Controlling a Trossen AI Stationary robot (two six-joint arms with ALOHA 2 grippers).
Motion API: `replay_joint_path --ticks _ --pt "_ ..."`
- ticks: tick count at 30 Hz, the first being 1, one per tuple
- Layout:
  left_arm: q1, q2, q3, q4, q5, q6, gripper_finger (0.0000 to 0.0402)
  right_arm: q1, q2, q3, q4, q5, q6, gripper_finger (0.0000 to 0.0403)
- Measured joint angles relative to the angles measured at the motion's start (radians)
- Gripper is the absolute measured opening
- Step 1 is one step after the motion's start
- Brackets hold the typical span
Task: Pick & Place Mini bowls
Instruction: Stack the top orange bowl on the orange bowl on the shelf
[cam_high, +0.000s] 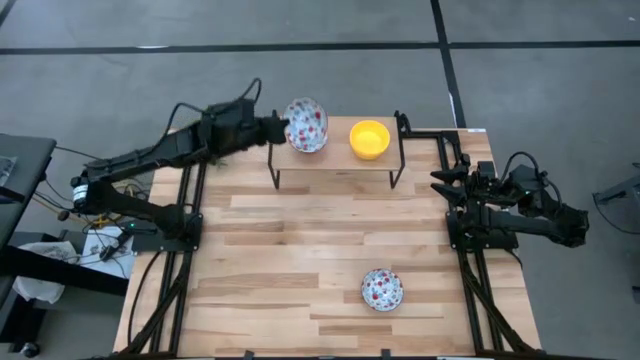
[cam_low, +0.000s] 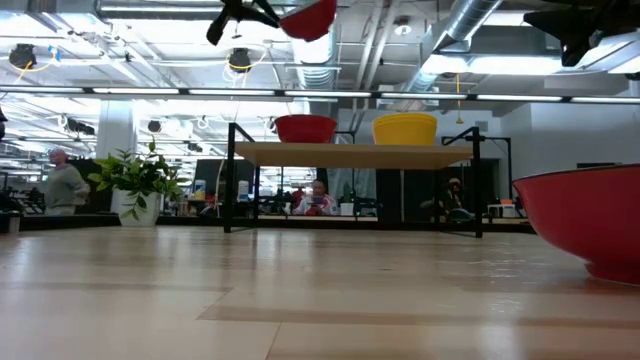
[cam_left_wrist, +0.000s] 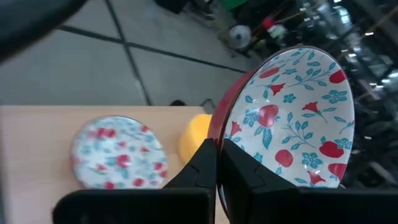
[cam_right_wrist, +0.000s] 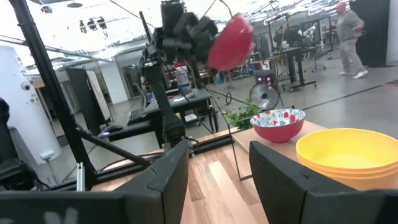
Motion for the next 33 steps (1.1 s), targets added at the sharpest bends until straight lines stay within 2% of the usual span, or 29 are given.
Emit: replay_joint_path --ticks 8,15,19,24,29,33 --pt "0.086 0.111 0.212 -0.22 0.028 0.027 0.0004 0.0 0.0 0.0 0.0 0.049 0.0 0.0159" --pt "0.188 0.284 0.373 -0.41 0.166 0.023 0.0004 0.0 0.0 0.0 0.0 0.087 0.0 0.0159" --pt "0.239 0.345 0.411 -0.467 0.241 0.021 0.0004 0.0 0.0 0.0 -0.001 0.087 0.0 0.0159" --pt "0.283 0.399 0.416 -0.556 0.278 0.014 0.0004 0.0 0.0 0.0 -0.001 0.088 0.0 0.0159" --pt "0.291 0.442 0.416 -0.588 0.328 0.014 0.0004 0.0 0.0 0.0 -0.002 0.089 0.0 0.0159" --pt "0.291 0.45 0.416 -0.588 0.331 0.013 0.0004 0.0 0.0 0.0 -0.003 0.089 0.0 0.0159"
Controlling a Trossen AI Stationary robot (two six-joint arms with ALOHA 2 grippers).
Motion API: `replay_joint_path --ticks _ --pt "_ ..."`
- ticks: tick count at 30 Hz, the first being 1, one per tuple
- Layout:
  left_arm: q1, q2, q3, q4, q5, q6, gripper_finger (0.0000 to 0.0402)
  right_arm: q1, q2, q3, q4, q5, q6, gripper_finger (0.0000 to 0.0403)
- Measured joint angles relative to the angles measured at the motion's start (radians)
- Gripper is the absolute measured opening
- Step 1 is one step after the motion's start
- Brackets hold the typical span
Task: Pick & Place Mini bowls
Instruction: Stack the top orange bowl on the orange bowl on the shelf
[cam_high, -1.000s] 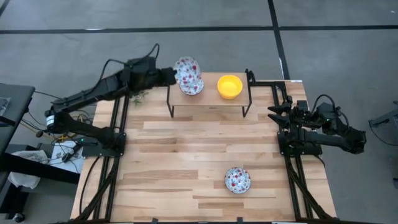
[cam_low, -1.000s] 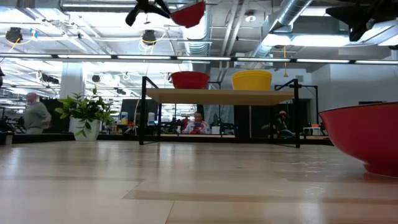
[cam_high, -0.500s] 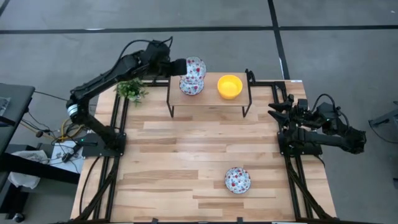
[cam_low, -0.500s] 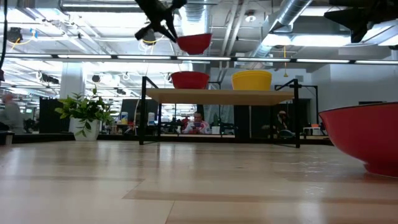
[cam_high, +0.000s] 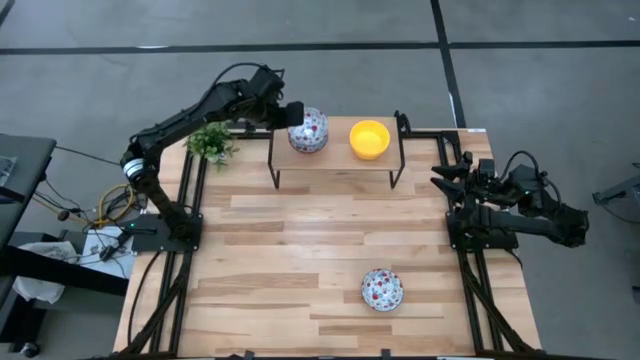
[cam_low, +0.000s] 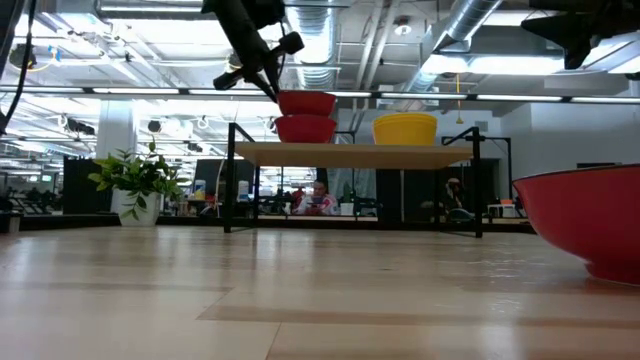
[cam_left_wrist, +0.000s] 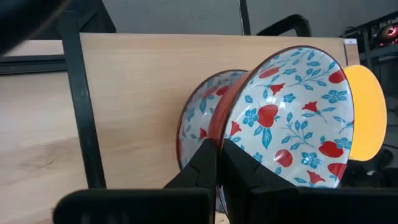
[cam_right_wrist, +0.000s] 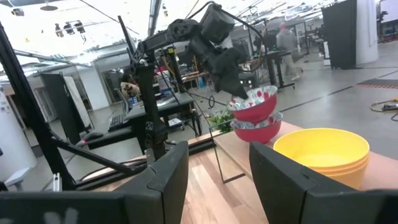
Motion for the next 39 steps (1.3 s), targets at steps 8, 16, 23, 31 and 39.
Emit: replay_joint_path --ticks 8,16,23,31,39 --pt "0.003 0.0 0.0 -0.009 0.005 -0.021 0.0004 0.0 0.0 0.0 0.0 0.0 0.0 0.0159" --pt "0.001 0.0 -0.016 -0.015 0.005 -0.036 0.0004 0.0 0.0 0.0 0.0 0.012 0.0 0.0159" --pt "-0.003 0.0 -0.045 -0.015 0.006 -0.047 0.0005 0.0 0.0 0.0 0.0 0.011 0.0 0.0159" --pt "-0.002 0.0 -0.046 -0.01 0.005 -0.047 0.0006 0.0 0.0 0.0 0.0 0.011 0.0 0.0159" --pt "-0.004 0.025 -0.046 0.022 0.026 -0.047 0.0007 0.0 0.0 0.0 -0.001 0.01 0.0 0.0159"
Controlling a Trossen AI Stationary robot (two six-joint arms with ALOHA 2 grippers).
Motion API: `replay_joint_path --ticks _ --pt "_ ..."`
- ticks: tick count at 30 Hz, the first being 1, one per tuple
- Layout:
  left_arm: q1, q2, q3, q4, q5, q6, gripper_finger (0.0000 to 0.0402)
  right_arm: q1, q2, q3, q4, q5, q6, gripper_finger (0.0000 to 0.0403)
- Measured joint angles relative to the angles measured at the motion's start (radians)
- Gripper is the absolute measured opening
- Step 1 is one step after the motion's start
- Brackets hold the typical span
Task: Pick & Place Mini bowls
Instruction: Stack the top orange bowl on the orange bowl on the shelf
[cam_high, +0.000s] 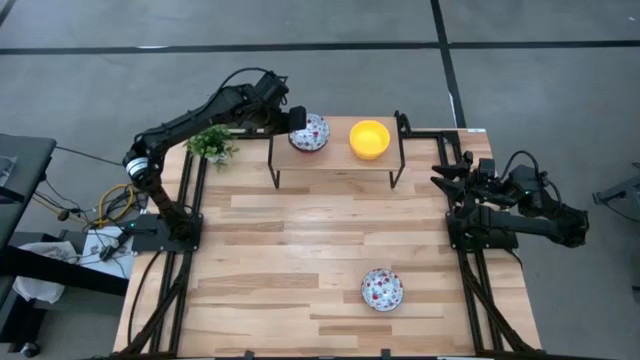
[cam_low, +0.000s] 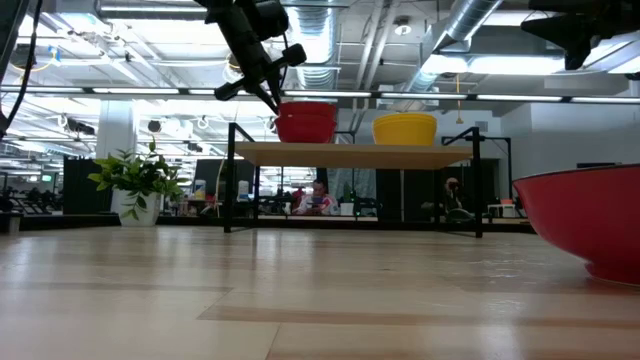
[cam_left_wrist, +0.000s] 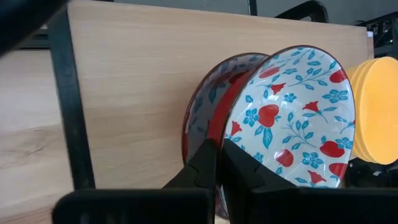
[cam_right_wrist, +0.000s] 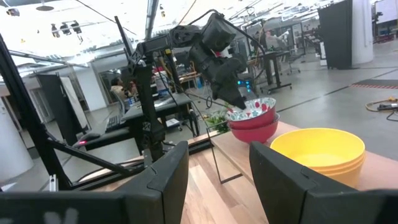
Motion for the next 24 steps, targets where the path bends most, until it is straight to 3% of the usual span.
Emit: replay_joint_path --ticks 24 --pt "0.0 0.003 0.0 -0.006 0.001 0.001 0.0008 0.0 0.0 0.0 -0.001 0.0 0.0 0.0159"
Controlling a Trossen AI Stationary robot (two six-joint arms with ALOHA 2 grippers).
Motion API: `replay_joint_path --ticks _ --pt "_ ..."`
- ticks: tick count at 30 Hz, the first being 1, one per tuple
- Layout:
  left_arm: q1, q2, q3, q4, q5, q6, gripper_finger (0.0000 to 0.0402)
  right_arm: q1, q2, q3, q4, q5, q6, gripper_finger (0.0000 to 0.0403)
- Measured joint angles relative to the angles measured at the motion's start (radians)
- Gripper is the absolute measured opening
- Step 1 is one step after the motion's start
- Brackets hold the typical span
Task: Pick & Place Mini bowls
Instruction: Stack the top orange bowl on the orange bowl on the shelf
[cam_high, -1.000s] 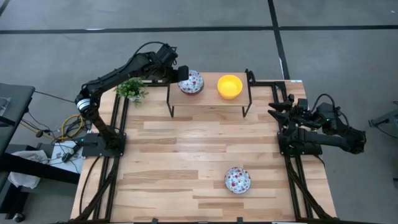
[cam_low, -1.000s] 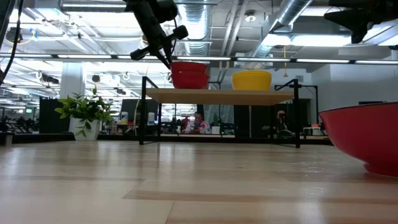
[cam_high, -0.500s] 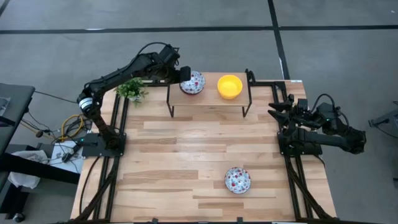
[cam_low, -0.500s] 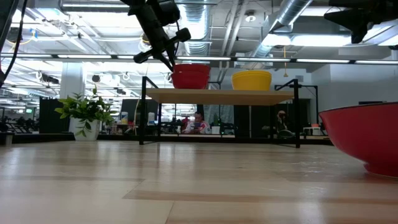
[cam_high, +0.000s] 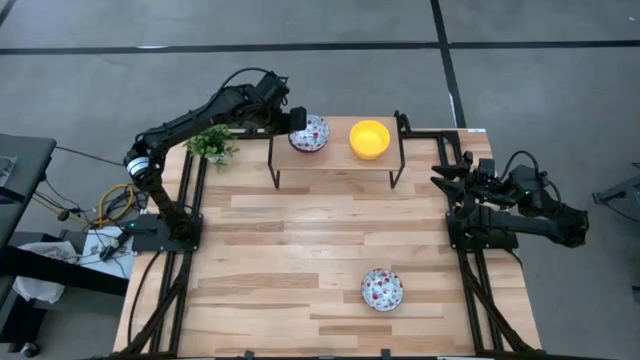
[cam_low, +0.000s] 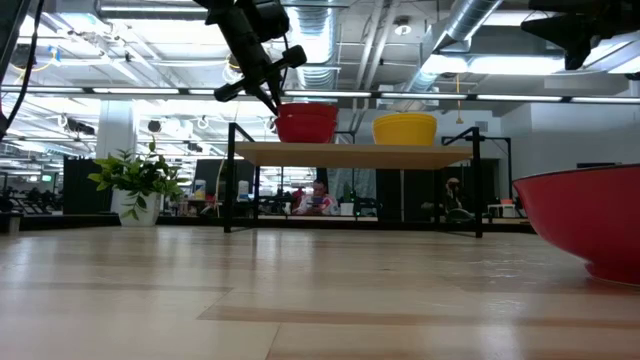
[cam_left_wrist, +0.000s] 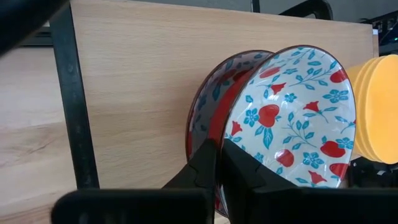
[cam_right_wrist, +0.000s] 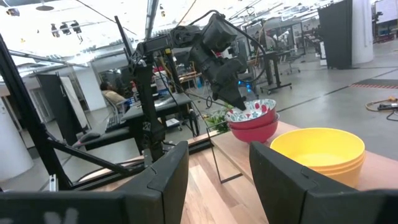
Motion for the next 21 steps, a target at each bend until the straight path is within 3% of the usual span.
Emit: replay_joint_path --ticks 13,21 --pt "0.0 -0.001 0.0 0.002 -0.007 0.003 0.0074 0.0 0.0 0.0 0.0 0.0 0.0 0.0159" --pt "0.0 -0.009 0.0 0.007 -0.007 0.003 0.0086 0.0 0.0 0.0 0.0 0.0 0.0 0.0159"
